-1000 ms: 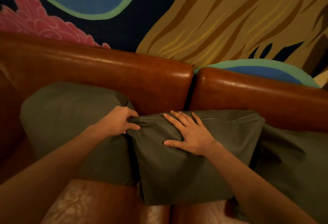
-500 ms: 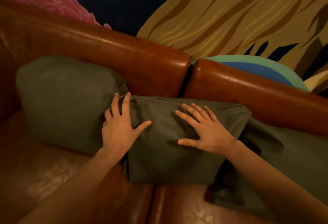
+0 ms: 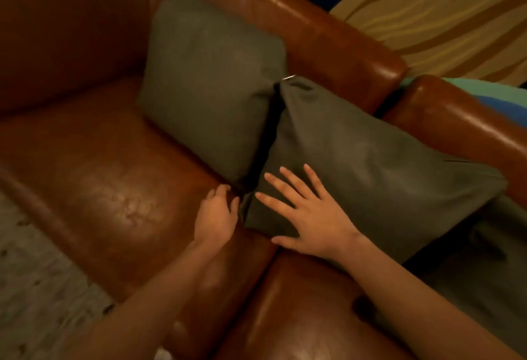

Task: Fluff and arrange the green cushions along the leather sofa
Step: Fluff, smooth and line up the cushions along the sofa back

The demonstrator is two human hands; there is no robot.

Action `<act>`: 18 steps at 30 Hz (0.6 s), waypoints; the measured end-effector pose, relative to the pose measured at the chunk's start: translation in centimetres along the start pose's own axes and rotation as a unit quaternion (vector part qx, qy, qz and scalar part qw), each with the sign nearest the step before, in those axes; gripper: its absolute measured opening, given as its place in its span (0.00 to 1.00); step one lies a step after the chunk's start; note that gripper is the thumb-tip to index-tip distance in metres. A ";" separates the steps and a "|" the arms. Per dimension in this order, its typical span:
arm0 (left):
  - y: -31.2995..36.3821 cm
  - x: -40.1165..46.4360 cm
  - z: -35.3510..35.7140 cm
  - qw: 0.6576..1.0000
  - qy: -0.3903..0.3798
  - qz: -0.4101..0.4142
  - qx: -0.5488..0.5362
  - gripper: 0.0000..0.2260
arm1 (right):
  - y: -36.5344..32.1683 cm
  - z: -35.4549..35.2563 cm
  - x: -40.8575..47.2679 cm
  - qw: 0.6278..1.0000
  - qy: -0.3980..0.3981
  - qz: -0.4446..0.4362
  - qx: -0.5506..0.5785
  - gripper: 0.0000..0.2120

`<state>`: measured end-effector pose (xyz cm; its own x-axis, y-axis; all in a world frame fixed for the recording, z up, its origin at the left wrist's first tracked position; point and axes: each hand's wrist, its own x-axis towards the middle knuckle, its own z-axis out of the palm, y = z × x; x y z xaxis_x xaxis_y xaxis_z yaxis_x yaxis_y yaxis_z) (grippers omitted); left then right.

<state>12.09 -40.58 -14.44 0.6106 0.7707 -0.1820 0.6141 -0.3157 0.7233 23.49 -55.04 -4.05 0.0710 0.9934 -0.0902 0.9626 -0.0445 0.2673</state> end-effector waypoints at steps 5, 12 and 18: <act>-4.3 -0.4 6.1 0.994 -0.072 -0.037 -0.069 0.16 | -0.9 4.8 0.2 0.994 -0.053 -0.032 -0.089 0.44; -2.8 1.8 8.8 0.972 0.019 -0.102 -0.212 0.06 | 2.5 5.3 0.2 0.980 -0.108 -0.015 -0.164 0.45; -1.7 3.5 7.8 0.901 -0.009 -0.254 -0.351 0.09 | 6.5 3.6 0.2 0.991 -0.035 -0.048 -0.123 0.45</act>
<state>17.02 -41.67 -21.49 0.3512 0.7059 -0.6152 0.3525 0.5090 0.7853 30.71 -55.49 -5.74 0.0081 0.9817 -0.1900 0.8736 0.0855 0.4790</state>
